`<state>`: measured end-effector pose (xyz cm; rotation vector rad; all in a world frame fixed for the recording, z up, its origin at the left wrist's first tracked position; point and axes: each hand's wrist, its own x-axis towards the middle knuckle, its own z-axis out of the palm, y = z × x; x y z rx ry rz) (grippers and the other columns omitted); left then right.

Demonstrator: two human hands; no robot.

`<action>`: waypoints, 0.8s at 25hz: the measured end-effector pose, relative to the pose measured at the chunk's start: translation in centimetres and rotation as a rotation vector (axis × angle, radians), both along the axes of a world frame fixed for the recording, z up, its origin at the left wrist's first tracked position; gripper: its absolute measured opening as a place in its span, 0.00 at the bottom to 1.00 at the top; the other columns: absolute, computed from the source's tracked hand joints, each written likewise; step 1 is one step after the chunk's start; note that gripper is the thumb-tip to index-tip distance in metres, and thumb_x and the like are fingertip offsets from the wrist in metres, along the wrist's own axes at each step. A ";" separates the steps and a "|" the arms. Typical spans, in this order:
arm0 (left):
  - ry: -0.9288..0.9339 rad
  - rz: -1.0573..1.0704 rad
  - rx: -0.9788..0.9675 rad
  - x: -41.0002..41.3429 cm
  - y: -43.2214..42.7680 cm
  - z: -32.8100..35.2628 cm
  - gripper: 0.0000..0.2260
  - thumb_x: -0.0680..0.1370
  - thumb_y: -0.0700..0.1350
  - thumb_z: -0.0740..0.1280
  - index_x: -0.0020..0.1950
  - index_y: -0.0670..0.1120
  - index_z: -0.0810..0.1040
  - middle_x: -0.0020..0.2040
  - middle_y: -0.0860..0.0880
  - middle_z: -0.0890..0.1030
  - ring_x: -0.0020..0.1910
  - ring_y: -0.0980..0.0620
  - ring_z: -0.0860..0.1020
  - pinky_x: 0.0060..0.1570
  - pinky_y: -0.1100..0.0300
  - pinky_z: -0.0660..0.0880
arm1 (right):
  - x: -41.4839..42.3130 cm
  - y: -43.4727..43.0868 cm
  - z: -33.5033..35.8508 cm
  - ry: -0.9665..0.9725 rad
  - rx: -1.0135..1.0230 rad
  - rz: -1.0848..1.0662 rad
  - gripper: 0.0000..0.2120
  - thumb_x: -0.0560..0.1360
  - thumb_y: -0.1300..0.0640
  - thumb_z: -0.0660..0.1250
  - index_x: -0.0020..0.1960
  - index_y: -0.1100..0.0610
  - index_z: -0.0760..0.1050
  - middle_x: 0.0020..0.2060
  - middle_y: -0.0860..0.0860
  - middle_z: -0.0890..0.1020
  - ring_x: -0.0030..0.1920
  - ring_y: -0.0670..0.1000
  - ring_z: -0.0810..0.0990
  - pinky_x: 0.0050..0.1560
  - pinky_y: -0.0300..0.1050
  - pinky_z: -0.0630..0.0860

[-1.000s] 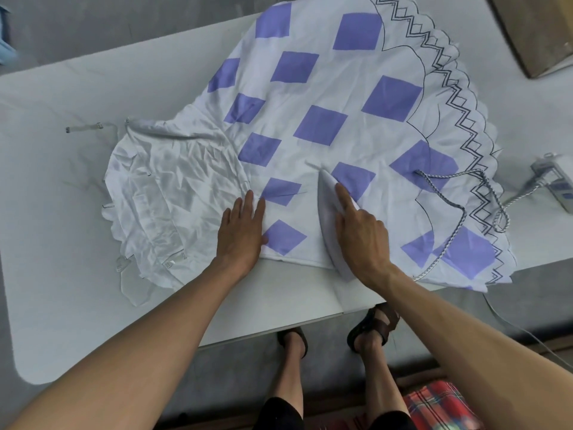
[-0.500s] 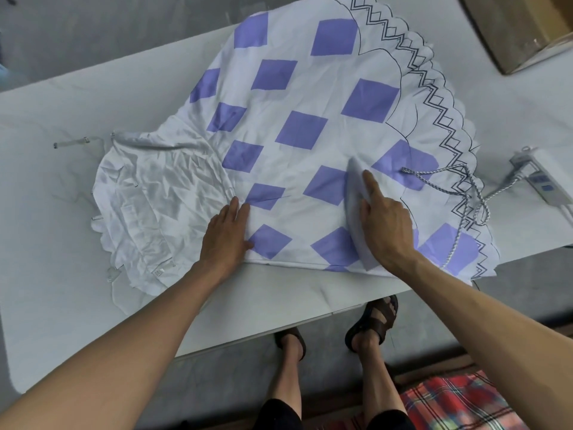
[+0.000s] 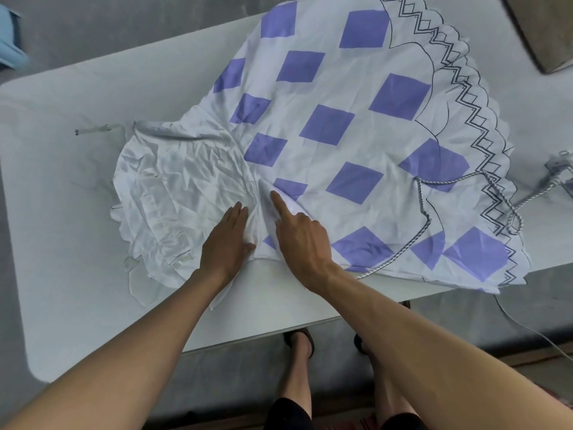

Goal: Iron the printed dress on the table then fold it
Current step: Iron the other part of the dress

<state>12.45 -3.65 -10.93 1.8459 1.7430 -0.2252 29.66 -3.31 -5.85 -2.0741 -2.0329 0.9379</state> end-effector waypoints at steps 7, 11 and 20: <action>0.134 0.020 -0.119 1.5 1.1 0.4 0.28 0.80 0.43 0.59 0.79 0.45 0.52 0.80 0.49 0.47 0.79 0.52 0.48 0.65 0.51 0.68 | 8.7 0.5 -0.2 -0.159 0.022 -0.081 0.28 0.80 0.59 0.54 0.77 0.43 0.54 0.49 0.59 0.81 0.43 0.63 0.79 0.39 0.48 0.65; 0.201 0.108 -0.189 3.4 2.0 0.8 0.27 0.80 0.40 0.56 0.78 0.42 0.53 0.80 0.46 0.46 0.79 0.49 0.48 0.68 0.49 0.65 | 14.5 0.8 -0.6 -0.189 -0.006 -0.200 0.27 0.81 0.57 0.54 0.77 0.43 0.55 0.42 0.61 0.80 0.39 0.64 0.77 0.37 0.48 0.63; 0.268 0.064 0.043 8.2 1.8 1.6 0.29 0.75 0.43 0.64 0.74 0.41 0.58 0.77 0.37 0.55 0.74 0.39 0.59 0.70 0.50 0.61 | 22.6 0.4 0.2 -0.187 0.013 -0.311 0.26 0.80 0.57 0.56 0.77 0.47 0.57 0.44 0.64 0.80 0.42 0.64 0.76 0.39 0.48 0.62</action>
